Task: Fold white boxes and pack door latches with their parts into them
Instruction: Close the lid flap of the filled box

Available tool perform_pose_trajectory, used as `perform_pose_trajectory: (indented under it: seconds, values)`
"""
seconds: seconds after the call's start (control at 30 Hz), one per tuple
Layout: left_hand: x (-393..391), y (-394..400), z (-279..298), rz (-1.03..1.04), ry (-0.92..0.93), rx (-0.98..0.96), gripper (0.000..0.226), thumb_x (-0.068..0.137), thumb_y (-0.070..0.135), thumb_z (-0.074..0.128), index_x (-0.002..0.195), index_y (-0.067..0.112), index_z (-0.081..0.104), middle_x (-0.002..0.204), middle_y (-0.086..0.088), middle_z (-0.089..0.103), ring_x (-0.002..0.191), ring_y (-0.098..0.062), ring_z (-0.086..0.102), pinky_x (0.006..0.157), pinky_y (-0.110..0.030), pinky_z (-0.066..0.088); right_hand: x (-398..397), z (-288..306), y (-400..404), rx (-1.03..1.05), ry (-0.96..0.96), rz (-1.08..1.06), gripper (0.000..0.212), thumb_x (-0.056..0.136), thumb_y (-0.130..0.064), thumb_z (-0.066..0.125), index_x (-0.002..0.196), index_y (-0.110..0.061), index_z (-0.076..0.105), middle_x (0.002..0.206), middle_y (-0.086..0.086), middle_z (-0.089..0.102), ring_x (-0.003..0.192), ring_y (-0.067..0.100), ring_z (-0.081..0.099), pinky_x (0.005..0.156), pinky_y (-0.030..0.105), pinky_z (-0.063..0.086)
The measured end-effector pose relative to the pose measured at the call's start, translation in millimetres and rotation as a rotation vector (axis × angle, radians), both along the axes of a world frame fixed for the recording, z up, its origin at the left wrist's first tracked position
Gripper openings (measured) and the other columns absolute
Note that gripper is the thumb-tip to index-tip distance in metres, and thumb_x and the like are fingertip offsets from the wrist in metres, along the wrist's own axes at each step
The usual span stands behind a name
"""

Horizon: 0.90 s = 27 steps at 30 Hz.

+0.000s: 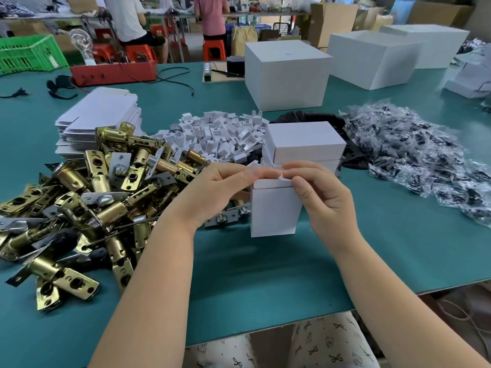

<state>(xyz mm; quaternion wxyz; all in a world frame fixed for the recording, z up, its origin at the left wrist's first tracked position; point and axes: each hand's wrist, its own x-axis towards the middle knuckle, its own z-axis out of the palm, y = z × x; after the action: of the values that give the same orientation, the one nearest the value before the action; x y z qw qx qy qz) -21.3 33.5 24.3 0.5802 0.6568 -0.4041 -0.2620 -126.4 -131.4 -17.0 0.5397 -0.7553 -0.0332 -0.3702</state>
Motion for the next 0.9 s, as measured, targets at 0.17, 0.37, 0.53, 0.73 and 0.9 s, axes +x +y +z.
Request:
perform_pose_trajectory:
  seconds: [0.17, 0.37, 0.53, 0.73, 0.9]
  values:
    - [0.8, -1.4, -3.3, 0.0, -0.049, 0.031, 0.027, 0.086, 0.025, 0.058, 0.094, 0.043, 0.077, 0.108, 0.01, 0.074, 0.111, -0.018, 0.064, 0.102, -0.033, 0.048, -1.4, -2.0, 0.5, -0.036, 0.013, -0.003, 0.011, 0.087, -0.029, 0.058, 0.092, -0.031, 0.067, 0.111, -0.011, 0.062, 0.105, 0.006, 0.059, 0.08, 0.015, 0.045]
    - [-0.8, -4.1, -6.0, -0.039, -0.079, 0.028, 0.033, 0.074, 0.017, 0.079, 0.101, 0.035, 0.071, 0.1, 0.007, 0.071, 0.075, -0.007, 0.064, 0.067, -0.017, 0.05, -5.9, -8.7, -4.7, -0.179, 0.139, 0.036, 0.054, 0.078, -0.017, 0.072, 0.116, -0.049, 0.051, 0.111, -0.018, 0.057, 0.103, 0.005, 0.059, 0.081, 0.02, 0.049]
    - [-4.2, -10.9, -10.8, 0.04, -0.214, 0.043, 0.046, 0.067, 0.008, 0.073, 0.089, 0.047, 0.064, 0.086, 0.023, 0.064, 0.073, 0.001, 0.06, 0.062, -0.015, 0.049, -4.2, -18.4, -15.3, -0.069, 0.455, 0.081, 0.08, 0.072, -0.019, 0.081, 0.121, -0.062, 0.036, 0.095, -0.032, 0.063, 0.091, -0.005, 0.061, 0.079, 0.017, 0.053]
    - [-5.0, -14.0, -14.4, 0.07, -0.231, 0.012, 0.043, 0.067, 0.008, 0.073, 0.09, 0.044, 0.065, 0.081, 0.019, 0.065, 0.069, -0.014, 0.057, 0.061, -0.02, 0.049, -0.2, -23.4, -14.0, -0.029, 0.583, 0.124, 0.065, 0.063, -0.021, 0.081, 0.11, -0.052, 0.051, 0.101, -0.026, 0.067, 0.096, -0.005, 0.062, 0.082, 0.025, 0.052]
    - [-2.5, -11.1, -10.1, 0.146, -0.157, -0.121, 0.046, 0.068, 0.007, 0.073, 0.091, 0.045, 0.064, 0.081, 0.013, 0.067, 0.074, -0.008, 0.063, 0.062, -0.024, 0.054, -1.1, -17.6, -10.6, 0.112, 0.457, 0.158, 0.06, 0.061, -0.027, 0.079, 0.111, -0.044, 0.049, 0.097, -0.017, 0.071, 0.09, 0.005, 0.069, 0.077, 0.025, 0.055]
